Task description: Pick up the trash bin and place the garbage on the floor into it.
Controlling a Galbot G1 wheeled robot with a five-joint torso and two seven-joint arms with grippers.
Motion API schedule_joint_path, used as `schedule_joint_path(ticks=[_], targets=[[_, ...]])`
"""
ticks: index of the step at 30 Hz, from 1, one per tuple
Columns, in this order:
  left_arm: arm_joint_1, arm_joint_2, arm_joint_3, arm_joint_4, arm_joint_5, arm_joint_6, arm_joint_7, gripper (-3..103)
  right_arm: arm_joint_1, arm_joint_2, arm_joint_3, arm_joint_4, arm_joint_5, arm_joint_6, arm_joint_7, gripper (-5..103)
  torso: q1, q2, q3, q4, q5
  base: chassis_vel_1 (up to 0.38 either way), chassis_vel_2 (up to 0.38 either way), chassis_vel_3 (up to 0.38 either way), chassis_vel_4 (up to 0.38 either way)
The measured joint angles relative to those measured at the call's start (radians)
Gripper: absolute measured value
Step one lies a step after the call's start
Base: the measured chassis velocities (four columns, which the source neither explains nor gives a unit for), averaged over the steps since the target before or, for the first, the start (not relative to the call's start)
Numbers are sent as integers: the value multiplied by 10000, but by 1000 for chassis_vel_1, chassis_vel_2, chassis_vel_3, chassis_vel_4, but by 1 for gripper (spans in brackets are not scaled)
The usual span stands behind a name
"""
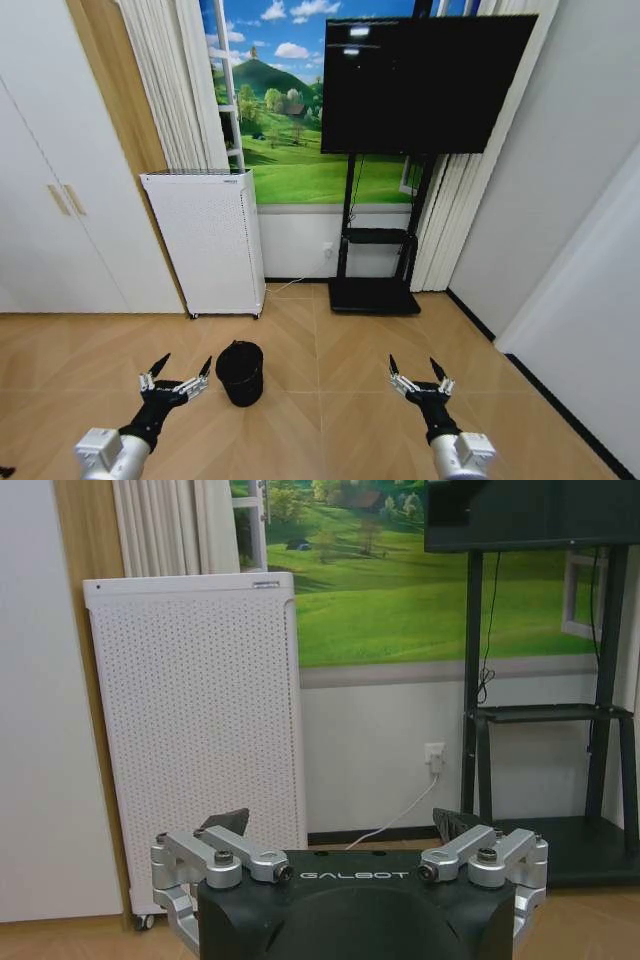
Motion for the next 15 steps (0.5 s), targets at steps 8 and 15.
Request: schedule_joint_path(ticks=[8, 15], targets=[[0, 0, 0, 1, 0, 0, -2, 100, 0, 0, 0, 0, 0, 0, -1, 100, 0, 1, 1, 1, -14, 203, -199, -202, 209], [0, 0, 0, 0, 0, -1, -2, 100, 0, 0, 0, 1, 0, 0, -1, 100, 0, 0, 0, 0, -6, 203, -205, -220, 205]])
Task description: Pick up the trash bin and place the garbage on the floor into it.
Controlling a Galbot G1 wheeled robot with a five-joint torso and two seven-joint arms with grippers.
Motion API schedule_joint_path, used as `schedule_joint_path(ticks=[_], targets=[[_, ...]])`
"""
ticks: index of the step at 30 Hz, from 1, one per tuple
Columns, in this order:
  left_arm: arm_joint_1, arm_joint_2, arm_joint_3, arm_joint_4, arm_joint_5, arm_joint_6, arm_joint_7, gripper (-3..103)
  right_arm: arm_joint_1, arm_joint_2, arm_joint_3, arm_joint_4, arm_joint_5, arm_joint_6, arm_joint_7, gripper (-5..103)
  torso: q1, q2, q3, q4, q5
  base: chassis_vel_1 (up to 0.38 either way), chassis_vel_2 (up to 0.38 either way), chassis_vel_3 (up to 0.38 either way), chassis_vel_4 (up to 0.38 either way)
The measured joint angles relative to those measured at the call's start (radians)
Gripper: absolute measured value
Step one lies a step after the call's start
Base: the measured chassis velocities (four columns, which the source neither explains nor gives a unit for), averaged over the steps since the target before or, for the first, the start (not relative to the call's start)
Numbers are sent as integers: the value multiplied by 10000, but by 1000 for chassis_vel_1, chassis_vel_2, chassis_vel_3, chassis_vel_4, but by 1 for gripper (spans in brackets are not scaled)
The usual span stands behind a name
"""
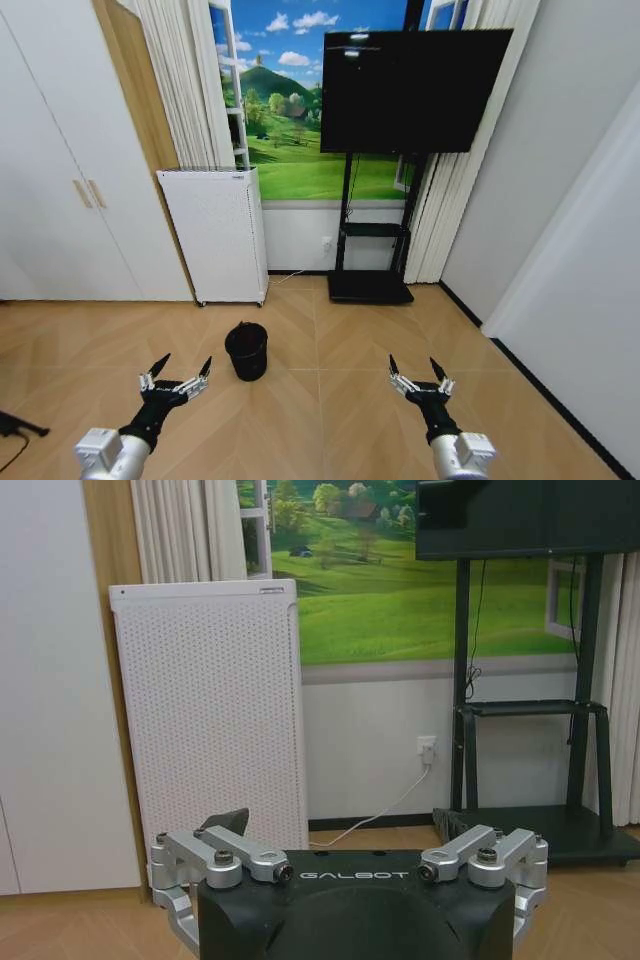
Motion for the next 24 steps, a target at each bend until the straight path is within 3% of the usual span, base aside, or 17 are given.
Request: schedule_joint_path(ticks=[1, 4, 6, 8, 11, 24], targets=[[1, 0, 0, 0, 0, 1, 0, 100, 0, 0, 0, -1, 0, 0, 0, 100, 2, -1, 1, 0, 11, 216, -211, -214, 229], [0, 0, 0, 1, 0, 1, 0, 100, -1, 0, 0, 0, 0, 0, 0, 100, 0, 0, 0, 1, -15, 202, -239, -193, 225], [0, 0, 0, 0, 0, 0, -1, 100, 0, 0, 0, -1, 0, 0, 0, 100, 1, 0, 1, 3, 7, 224, -210, -226, 209], [1, 0, 0, 0, 0, 1, -1, 100, -1, 0, 0, 0, 0, 0, 0, 100, 0, 1, 0, 1, -9, 217, -208, -228, 221], [0, 0, 0, 0, 0, 1, -1, 100, 0, 0, 0, -1, 0, 0, 0, 100, 1, 0, 1, 1, 6, 208, -208, -217, 213], [2, 0, 0, 0, 0, 1, -1, 100, -3, 0, 0, 0, 0, 0, 0, 100, -4, 4, -2, 2, -5, 164, -170, -176, 180]])
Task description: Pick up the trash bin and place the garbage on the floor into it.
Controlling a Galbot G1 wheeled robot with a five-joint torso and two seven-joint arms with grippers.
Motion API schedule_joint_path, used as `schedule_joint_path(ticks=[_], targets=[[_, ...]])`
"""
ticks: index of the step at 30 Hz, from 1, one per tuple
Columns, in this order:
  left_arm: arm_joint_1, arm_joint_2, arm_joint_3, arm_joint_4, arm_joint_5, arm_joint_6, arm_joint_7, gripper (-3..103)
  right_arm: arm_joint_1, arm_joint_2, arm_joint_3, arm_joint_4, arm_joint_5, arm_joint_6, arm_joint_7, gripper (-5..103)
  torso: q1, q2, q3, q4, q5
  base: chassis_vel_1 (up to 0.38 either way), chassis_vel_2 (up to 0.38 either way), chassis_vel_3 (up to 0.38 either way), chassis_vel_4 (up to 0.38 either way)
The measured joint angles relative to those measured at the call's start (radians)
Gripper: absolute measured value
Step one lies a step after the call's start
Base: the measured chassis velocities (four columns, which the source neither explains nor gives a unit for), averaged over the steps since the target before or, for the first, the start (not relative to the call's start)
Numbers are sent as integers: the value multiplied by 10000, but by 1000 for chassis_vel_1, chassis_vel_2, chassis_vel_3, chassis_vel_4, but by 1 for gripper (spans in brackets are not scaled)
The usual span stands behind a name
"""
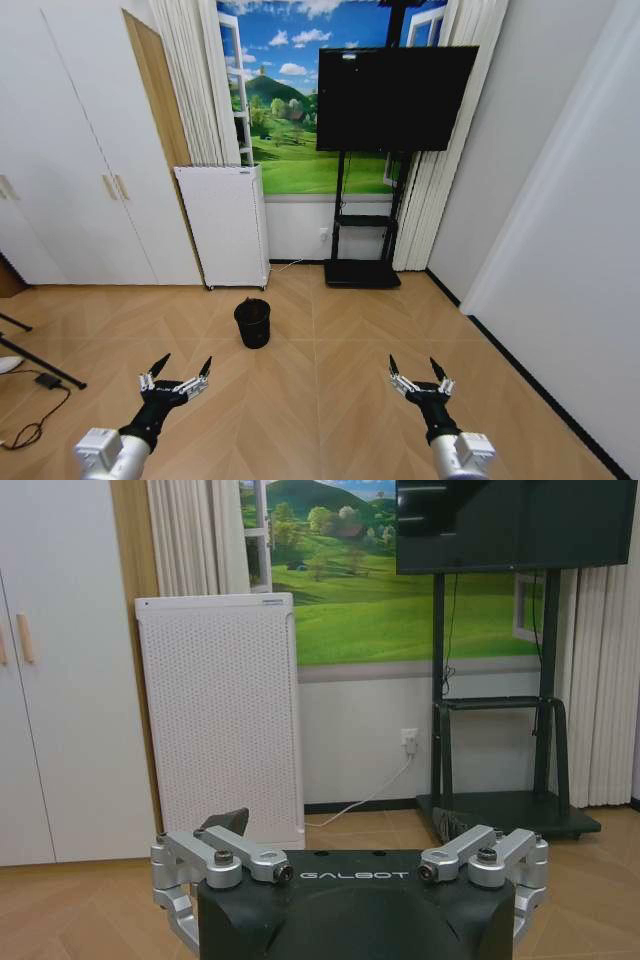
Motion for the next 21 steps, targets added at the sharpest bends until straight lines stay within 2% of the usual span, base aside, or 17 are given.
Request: schedule_joint_path(ticks=[21], targets=[[-2, 0, 0, 0, 0, 0, 0, 100, 1, 0, 1, 0, 0, 0, 0, 100, 5, -5, 3, -1, 4, -10, 8, 11, -4]])
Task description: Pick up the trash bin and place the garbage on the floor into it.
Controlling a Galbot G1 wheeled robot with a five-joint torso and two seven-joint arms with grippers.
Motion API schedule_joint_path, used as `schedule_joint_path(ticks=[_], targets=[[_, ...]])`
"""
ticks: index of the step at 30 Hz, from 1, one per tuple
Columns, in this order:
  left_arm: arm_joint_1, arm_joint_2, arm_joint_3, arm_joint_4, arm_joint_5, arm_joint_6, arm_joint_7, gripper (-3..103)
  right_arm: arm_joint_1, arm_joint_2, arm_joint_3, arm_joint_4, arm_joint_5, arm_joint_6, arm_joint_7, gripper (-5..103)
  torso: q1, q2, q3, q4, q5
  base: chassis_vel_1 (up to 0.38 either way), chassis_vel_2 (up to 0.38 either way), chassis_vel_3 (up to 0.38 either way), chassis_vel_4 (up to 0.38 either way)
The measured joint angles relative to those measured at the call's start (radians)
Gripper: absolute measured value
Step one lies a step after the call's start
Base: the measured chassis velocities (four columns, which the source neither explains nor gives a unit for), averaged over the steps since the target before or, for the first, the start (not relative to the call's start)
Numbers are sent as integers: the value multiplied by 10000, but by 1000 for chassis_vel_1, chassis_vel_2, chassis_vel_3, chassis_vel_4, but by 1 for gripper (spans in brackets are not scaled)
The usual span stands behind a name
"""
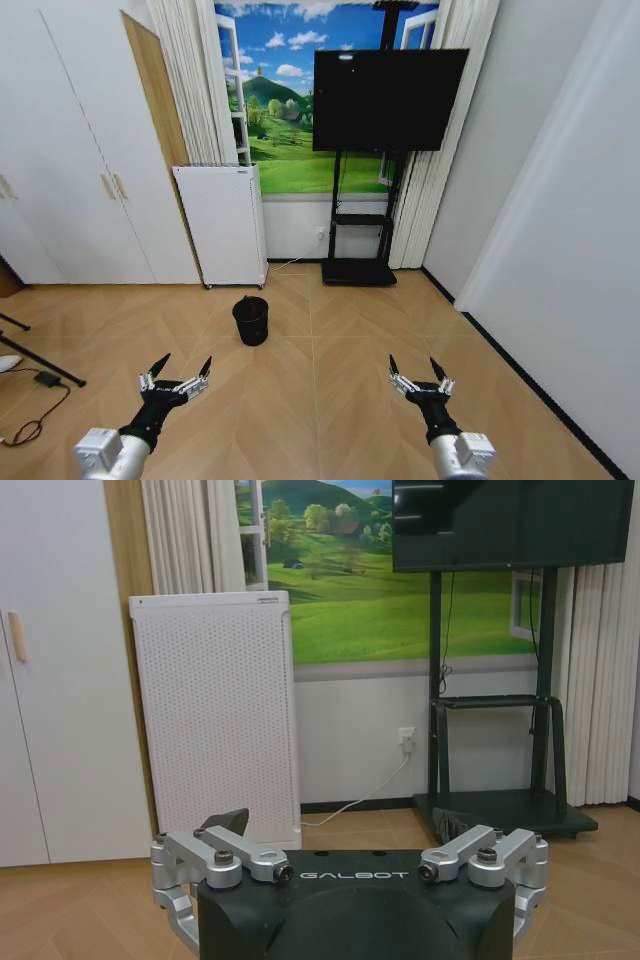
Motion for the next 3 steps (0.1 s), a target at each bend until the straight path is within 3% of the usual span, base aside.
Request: schedule_joint_path(ticks=[3], targets=[[0, 0, 0, 0, 0, 0, 0, 100, 0, 0, 0, 0, 0, 0, 0, 100, 0, 0, 0, 0, 0, 0, 0, 0, 0]])
